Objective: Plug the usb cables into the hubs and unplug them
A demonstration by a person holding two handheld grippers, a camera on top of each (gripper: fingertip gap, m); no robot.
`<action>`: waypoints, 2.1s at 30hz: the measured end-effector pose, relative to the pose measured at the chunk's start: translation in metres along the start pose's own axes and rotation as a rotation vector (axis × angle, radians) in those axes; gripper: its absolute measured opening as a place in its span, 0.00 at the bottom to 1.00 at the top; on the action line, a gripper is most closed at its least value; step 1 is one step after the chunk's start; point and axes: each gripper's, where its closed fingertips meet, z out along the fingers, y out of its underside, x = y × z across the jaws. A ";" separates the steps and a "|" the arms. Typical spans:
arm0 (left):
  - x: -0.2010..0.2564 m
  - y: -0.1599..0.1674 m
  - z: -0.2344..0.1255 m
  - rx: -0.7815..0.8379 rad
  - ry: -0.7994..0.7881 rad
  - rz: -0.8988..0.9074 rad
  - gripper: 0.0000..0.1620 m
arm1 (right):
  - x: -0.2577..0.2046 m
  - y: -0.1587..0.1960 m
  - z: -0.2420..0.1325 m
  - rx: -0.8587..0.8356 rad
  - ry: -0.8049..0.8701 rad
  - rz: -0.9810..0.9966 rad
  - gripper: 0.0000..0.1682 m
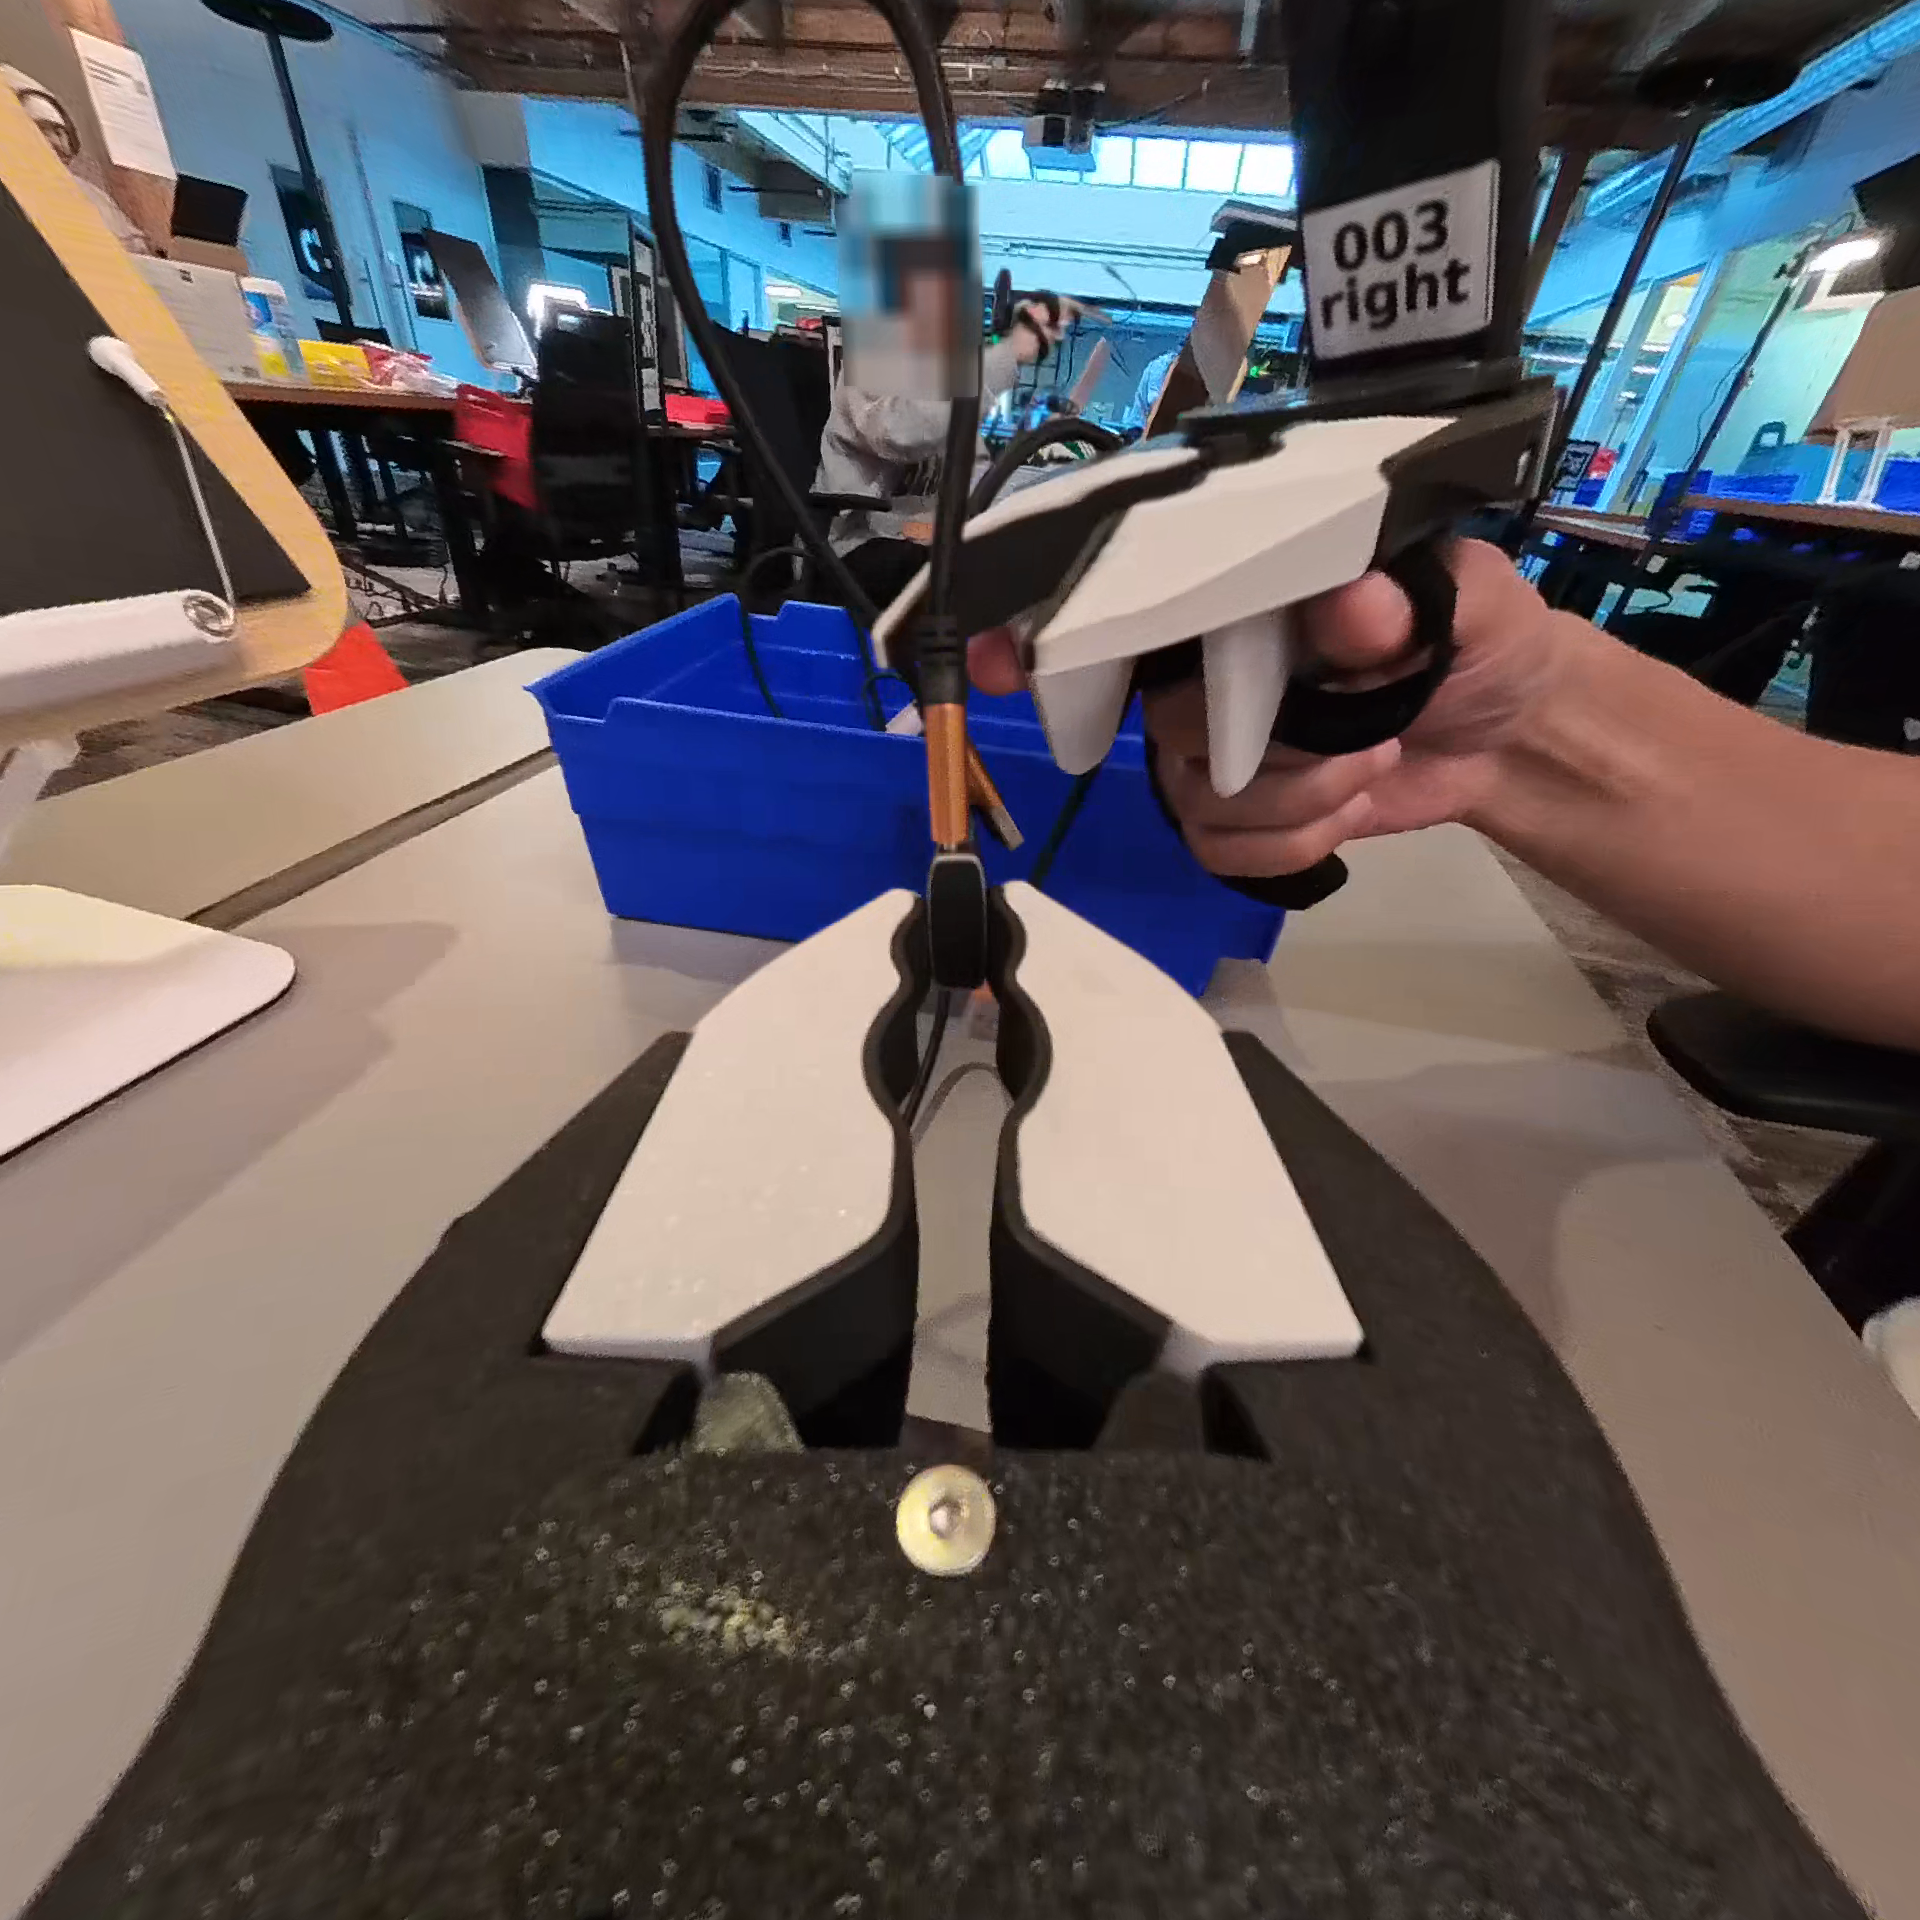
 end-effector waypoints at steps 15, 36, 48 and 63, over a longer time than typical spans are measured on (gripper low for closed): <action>-0.005 0.001 -0.003 -0.024 -0.007 -0.027 0.06 | 0.003 0.010 0.007 -0.033 0.038 0.039 0.07; 0.057 -0.073 -0.062 -0.589 0.105 0.333 0.06 | -0.078 -0.037 -0.020 -0.143 -0.247 -0.453 0.05; 0.085 -0.081 -0.057 -0.234 0.134 0.121 0.06 | -0.094 -0.022 -0.035 0.063 -0.369 -0.170 0.03; 0.098 -0.003 -0.045 -0.463 0.230 0.151 0.06 | -0.105 0.020 -0.032 -0.200 -0.395 -0.226 0.03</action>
